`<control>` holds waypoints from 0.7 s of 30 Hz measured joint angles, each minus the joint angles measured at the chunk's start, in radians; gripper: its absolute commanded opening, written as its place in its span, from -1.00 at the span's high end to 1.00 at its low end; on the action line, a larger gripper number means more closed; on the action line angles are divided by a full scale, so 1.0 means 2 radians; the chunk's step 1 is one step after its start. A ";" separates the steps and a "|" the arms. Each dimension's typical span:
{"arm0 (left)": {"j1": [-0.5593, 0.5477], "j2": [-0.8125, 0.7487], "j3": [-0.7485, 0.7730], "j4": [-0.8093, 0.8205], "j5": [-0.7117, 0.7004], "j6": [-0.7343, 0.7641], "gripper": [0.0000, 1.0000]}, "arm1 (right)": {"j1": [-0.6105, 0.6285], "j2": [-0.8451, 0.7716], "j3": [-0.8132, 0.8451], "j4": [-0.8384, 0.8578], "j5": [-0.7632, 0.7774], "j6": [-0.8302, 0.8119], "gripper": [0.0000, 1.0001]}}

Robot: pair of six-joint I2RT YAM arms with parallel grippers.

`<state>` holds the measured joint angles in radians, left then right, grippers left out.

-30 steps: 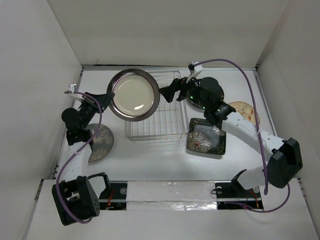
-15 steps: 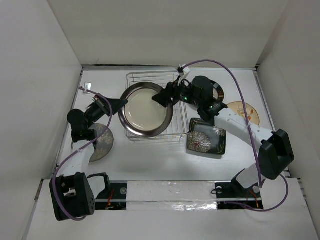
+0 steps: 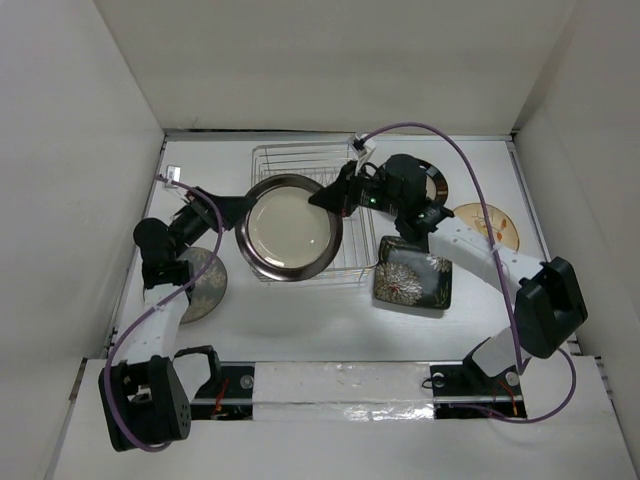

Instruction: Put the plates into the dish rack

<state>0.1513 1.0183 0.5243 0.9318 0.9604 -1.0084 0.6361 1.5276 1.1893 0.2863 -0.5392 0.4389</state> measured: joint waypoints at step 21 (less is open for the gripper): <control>-0.002 -0.083 0.033 -0.167 -0.110 0.087 0.95 | -0.014 0.050 0.139 -0.182 0.273 -0.015 1.00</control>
<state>0.1467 0.8520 0.5911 0.5968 0.7399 -0.8349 0.6086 1.6276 1.4677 -0.0784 0.0067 0.4088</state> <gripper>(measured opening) 0.218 0.122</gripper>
